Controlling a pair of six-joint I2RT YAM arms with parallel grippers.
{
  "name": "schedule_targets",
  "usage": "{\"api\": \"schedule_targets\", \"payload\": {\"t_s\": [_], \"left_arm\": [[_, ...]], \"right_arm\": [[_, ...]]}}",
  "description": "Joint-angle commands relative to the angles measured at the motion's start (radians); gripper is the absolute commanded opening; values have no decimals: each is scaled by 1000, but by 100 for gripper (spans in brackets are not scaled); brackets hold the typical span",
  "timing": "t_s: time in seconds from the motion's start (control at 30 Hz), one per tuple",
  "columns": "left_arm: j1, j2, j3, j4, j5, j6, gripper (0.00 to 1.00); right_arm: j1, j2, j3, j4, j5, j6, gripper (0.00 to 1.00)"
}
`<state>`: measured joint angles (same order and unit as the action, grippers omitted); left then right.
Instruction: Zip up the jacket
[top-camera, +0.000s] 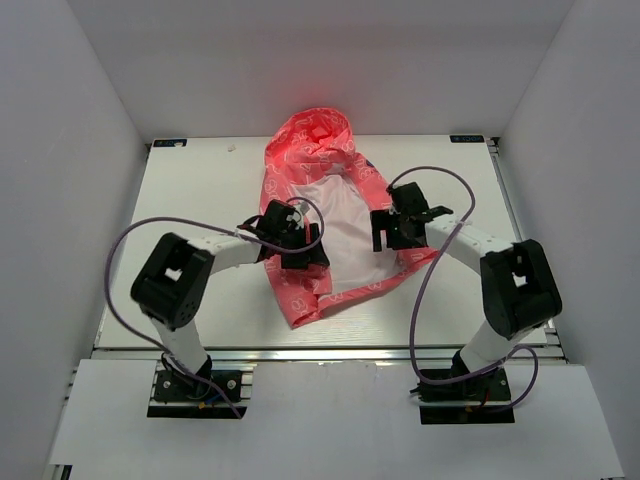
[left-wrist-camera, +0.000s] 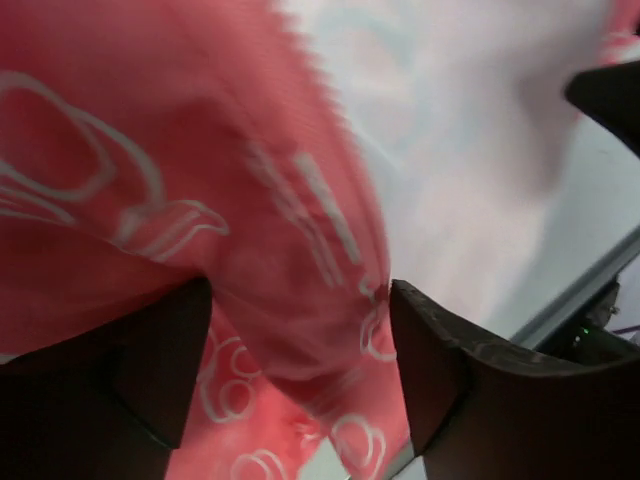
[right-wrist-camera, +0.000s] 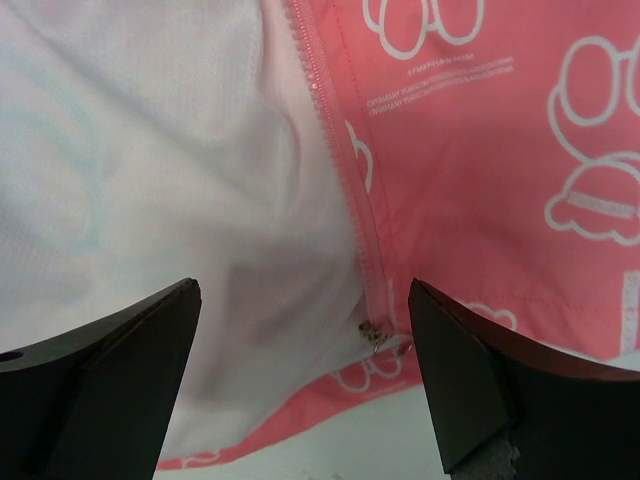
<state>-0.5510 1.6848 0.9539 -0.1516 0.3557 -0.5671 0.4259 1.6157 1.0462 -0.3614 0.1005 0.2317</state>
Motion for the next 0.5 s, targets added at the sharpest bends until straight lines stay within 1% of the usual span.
{"api": "schedule_targets", "payload": {"t_s": [0.0,0.03,0.1,0.13,0.23,0.27,0.33,0.37,0.4,0.43,0.47], "left_arm": [[2,88,84,78,54,-34,80],[5,140,100,78,52,-31,79],[26,186,137,81,22,-16,79],[40,232,153,78,20,-10,78],[109,324,233,61,23,35,78],[123,348,258,60,16,68,78],[160,392,353,52,-4,119,78],[167,439,399,-9,-17,165,78],[183,460,446,-38,-17,192,78],[189,476,539,-108,-33,237,78],[194,493,575,-135,-40,263,79]], "right_arm": [[-6,52,-12,85,-48,0,89],[-6,58,-34,104,-71,-2,89],[-6,79,-63,186,-96,9,89],[-4,87,-72,206,-151,9,89],[2,118,-89,271,-202,40,89],[7,139,-80,288,-199,49,89],[30,167,-52,292,-177,55,89],[40,193,-37,289,-162,61,89],[63,203,-2,282,-128,66,89],[74,211,14,274,-108,81,89],[80,220,29,268,-87,96,89]]}}
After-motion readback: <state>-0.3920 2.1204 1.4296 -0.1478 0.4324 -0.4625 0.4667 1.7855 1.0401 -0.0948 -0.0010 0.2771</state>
